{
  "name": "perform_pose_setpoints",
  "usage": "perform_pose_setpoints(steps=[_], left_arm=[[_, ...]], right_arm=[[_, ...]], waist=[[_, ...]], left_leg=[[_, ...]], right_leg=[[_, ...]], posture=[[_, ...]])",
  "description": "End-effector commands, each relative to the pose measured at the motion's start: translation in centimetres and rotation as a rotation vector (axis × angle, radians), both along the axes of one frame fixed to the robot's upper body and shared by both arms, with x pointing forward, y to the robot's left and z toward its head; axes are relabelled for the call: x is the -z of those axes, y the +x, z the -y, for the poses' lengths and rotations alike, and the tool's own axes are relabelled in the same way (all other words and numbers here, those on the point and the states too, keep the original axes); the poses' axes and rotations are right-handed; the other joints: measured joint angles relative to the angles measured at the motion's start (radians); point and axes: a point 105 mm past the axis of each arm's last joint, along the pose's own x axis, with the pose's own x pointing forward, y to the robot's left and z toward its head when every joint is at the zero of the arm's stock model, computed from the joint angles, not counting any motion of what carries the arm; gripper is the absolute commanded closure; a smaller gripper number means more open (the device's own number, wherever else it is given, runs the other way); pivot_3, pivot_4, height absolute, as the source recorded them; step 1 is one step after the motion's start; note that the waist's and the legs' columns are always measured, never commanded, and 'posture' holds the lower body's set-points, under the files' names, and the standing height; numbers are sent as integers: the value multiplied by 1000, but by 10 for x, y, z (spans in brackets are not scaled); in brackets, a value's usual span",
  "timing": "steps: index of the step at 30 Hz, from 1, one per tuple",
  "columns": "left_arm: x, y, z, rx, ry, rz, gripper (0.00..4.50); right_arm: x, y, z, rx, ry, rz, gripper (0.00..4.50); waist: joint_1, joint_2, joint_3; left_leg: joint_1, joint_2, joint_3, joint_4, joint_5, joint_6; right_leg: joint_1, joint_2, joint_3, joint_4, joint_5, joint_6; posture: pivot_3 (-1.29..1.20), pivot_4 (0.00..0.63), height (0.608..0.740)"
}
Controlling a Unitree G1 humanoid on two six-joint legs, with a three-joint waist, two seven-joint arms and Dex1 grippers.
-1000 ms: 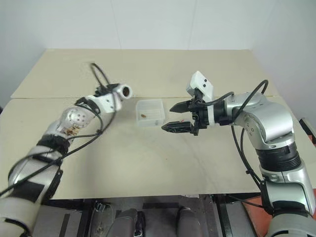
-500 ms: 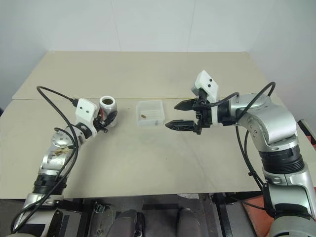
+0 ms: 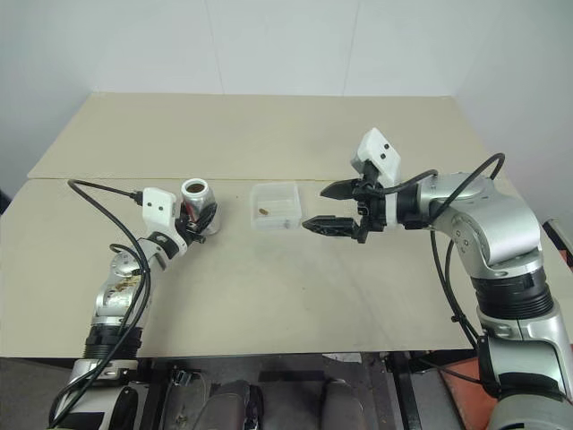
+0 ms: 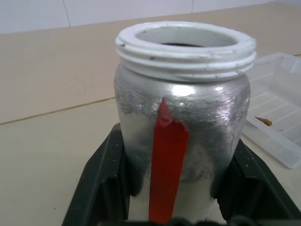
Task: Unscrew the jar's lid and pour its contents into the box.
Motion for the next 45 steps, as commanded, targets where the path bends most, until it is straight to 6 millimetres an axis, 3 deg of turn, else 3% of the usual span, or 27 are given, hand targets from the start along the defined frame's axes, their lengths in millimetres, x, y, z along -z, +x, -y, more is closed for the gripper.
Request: perform_pose_setpoints(steps=[1,4,14,18,23,27,30,45], left_arm=[[-3,-2,-5,-12,-12,3,987],[-3,-10,-10,-27,-5,-1,32],[-4,-80,-32,36,123,-71,32],[-26,-114,-35,175,169,-59,32],[-56,-142,-27,416,231,-31,32],[-82,-148,-26,521,284,1,32],[-89,-149,-25,558,257,17,32],[-81,-147,-30,598,264,-42,32]], right_arm=[[-16,-6,2,-2,8,80,0],[-16,-7,3,-2,8,80,0],[-5,-11,4,10,-15,68,0],[2,-14,6,21,-17,82,0],[5,-17,9,16,-11,115,0],[3,-19,10,-3,-9,136,0],[3,-22,9,-16,-11,145,0],[6,-35,1,-49,-29,151,0]], waist=[[-1,0,0],[-2,0,0],[-11,0,0],[-10,0,0],[-3,0,0],[-4,0,0],[-4,0,0],[-6,0,0]], left_leg=[[0,0,0,0,0,0],[0,0,0,0,0,0],[1,1,0,-3,-1,0],[1,1,0,-3,-1,1],[2,1,0,-4,-1,1],[3,0,1,-5,-1,1],[3,0,2,-6,-1,0],[7,0,3,-10,0,0]], right_leg=[[0,0,0,0,0,0],[0,0,0,0,0,0],[-1,0,1,-1,0,0],[-1,0,1,-2,0,0],[-2,0,1,-4,0,-1],[-2,0,2,-4,0,-1],[-2,0,3,-4,0,-1],[-1,0,4,-4,-1,-1]], posture=[[0,150,740],[0,150,740],[0,150,740],[0,150,740],[0,150,740],[0,150,740],[0,150,740],[0,150,740]])
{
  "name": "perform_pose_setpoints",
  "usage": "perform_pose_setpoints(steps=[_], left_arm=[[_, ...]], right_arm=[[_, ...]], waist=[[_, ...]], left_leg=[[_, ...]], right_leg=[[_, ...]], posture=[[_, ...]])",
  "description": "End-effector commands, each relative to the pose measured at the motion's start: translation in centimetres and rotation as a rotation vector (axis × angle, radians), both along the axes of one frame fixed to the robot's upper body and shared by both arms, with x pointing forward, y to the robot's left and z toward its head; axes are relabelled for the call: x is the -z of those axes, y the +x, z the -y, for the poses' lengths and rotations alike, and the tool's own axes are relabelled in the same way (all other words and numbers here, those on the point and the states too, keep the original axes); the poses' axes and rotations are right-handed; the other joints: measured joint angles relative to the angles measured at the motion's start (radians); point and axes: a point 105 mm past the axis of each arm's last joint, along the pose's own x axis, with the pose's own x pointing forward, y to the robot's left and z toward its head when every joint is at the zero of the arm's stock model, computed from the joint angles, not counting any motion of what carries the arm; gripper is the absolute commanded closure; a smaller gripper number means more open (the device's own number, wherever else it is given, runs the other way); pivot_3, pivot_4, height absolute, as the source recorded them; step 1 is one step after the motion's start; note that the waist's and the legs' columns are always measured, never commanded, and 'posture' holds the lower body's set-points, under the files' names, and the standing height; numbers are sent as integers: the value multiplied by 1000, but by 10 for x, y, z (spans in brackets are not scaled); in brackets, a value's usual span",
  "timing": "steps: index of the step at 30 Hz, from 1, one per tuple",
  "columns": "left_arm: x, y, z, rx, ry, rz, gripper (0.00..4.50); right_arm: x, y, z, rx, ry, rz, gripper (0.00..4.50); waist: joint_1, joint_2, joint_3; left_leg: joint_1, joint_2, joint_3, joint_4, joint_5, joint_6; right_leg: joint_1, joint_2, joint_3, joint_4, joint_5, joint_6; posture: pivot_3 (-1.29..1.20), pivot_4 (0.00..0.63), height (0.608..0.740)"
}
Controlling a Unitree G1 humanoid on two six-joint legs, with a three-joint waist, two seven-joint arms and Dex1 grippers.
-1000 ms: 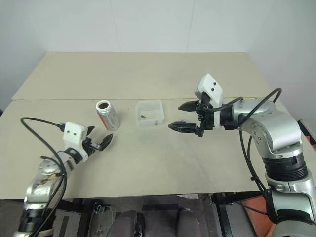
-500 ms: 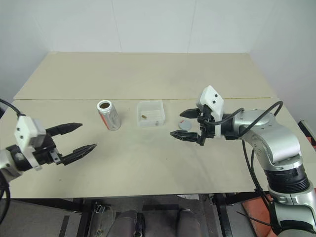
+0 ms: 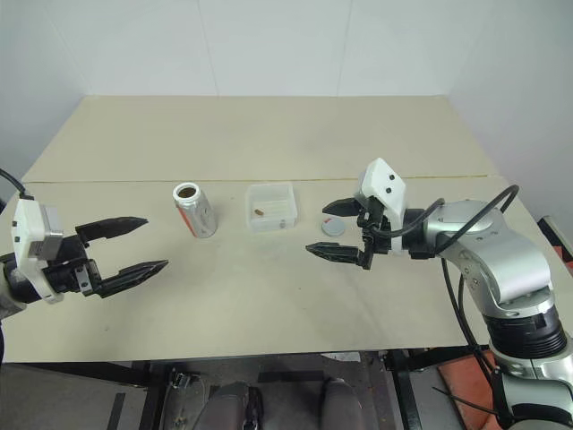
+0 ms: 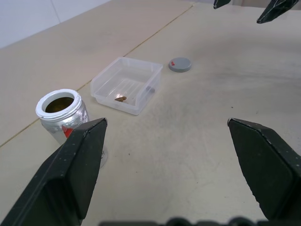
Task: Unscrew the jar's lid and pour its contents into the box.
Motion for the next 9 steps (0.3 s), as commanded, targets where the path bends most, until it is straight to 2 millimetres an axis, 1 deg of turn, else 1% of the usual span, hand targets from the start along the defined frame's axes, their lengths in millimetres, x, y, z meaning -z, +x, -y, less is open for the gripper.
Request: perform_pose_setpoints(steps=[1,4,7,9], left_arm=[[-6,-1,1,14,18,13,32],[-5,0,-2,10,16,11,32],[-9,-1,0,29,-3,23,32],[-7,2,0,7,10,44,32]], right_arm=[[-10,-6,0,-3,1,54,0],[-8,-7,-3,-2,1,54,0],[-8,-8,-6,-12,4,53,0],[-4,-8,-6,-12,-1,61,0]], waist=[[0,0,0],[0,0,0],[0,0,0],[0,0,0]], left_leg=[[0,0,0,0,0,0],[0,0,0,0,0,0],[0,0,0,0,0,0],[0,0,0,0,0,0]], right_leg=[[0,0,0,0,0,0],[0,0,0,0,0,0],[0,0,0,0,0,0],[0,0,0,0,0,0]], posture=[[0,150,740],[0,150,740],[0,150,740],[0,150,740]])
